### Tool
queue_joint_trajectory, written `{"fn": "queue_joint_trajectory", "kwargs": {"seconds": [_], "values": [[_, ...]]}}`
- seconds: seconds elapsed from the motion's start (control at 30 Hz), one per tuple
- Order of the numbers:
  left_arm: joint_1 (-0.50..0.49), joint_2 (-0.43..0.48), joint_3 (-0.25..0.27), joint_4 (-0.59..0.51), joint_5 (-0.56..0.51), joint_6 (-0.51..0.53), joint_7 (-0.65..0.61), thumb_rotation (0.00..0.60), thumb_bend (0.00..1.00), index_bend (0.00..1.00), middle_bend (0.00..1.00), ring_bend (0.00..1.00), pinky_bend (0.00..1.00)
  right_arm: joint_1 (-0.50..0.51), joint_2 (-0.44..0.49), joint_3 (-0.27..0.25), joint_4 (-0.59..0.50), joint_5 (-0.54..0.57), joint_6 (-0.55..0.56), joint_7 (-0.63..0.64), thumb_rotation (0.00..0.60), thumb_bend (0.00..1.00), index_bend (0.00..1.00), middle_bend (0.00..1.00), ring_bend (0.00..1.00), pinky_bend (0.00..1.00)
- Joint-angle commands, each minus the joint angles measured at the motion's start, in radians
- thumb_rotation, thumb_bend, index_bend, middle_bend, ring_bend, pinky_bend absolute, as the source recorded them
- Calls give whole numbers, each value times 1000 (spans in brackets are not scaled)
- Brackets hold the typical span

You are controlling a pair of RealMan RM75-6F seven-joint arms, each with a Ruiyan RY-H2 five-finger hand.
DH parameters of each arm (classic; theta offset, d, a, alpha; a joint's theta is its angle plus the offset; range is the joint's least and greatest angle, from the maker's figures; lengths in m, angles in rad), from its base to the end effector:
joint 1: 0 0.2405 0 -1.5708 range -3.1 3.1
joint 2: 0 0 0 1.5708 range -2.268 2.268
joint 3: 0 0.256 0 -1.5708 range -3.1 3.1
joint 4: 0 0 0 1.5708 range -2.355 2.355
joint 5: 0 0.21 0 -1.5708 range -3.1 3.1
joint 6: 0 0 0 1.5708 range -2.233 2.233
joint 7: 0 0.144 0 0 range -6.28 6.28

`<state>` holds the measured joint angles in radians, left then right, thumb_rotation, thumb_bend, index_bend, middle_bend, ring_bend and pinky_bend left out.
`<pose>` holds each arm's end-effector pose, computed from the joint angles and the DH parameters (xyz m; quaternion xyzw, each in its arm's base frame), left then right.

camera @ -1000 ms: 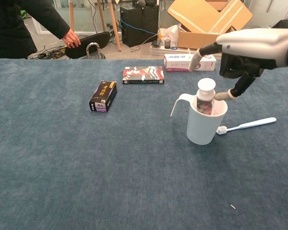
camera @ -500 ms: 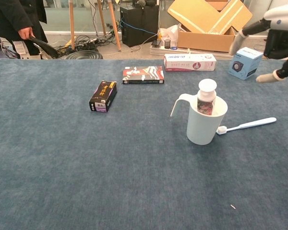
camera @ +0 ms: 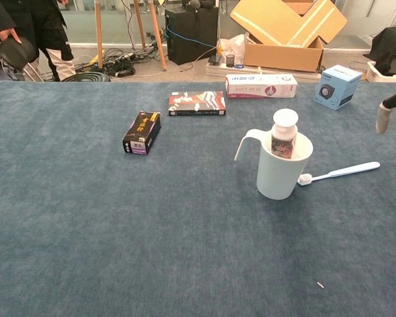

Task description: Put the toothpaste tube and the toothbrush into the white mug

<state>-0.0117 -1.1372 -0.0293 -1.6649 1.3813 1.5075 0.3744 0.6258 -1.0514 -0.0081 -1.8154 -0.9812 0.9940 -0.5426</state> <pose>-0.3273 0.1514 0.1543 -0.6040 -0.3474 -0.2435 0.6747 -0.2389 -0.2935 0.1074 0.7608 -0.3504 0.1838 0.5144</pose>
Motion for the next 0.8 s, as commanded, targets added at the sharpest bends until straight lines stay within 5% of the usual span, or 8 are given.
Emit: {"fn": "queue_joint_trajectory", "kwargs": {"seconds": [0.03,0.8], "values": [[1,0,0,0,0,1,-1,600,0,526,377,306,417,-6,-36,-11,46,17,-23,5,600,144,397,1000,1000,1000],[16,12,1,5,-11,14,-28,600,0,528,377,305,417,41,-287,29,327,59,-95,-5,600,174,443,1000,1000,1000]]}}
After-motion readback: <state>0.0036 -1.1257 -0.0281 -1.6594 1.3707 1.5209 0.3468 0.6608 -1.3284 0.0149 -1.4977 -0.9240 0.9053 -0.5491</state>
